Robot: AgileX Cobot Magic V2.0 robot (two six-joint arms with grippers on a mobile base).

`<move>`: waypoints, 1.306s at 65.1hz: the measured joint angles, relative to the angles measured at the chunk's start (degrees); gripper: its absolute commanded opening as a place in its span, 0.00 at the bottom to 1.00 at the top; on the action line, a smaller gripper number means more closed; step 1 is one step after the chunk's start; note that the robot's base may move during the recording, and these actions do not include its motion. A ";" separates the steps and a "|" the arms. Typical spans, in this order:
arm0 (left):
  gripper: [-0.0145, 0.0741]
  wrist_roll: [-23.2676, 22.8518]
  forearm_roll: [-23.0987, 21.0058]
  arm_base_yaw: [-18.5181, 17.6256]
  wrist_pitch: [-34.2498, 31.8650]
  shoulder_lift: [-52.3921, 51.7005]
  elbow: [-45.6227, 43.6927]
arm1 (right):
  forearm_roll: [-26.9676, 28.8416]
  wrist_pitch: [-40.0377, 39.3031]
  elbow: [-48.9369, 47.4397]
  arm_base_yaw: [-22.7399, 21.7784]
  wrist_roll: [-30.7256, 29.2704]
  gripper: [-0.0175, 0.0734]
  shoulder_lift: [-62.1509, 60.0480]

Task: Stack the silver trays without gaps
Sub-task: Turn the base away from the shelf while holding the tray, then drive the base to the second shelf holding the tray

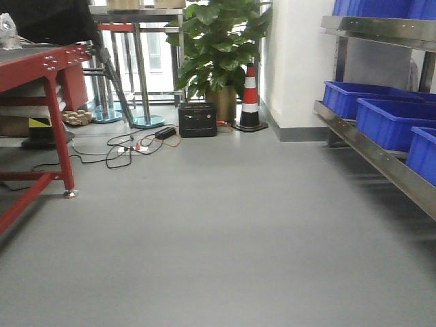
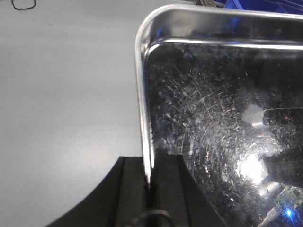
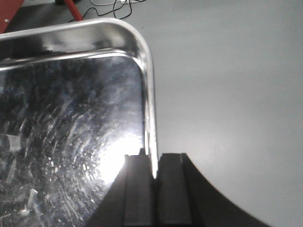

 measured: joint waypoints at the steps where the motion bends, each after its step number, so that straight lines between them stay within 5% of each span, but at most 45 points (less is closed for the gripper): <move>1: 0.15 0.00 0.00 0.00 0.00 0.00 0.00 | 0.00 0.00 0.00 0.00 0.00 0.12 0.00; 85: 0.15 0.00 0.22 0.00 -0.12 0.00 -0.10 | 0.00 -0.43 0.00 0.00 0.00 0.12 0.00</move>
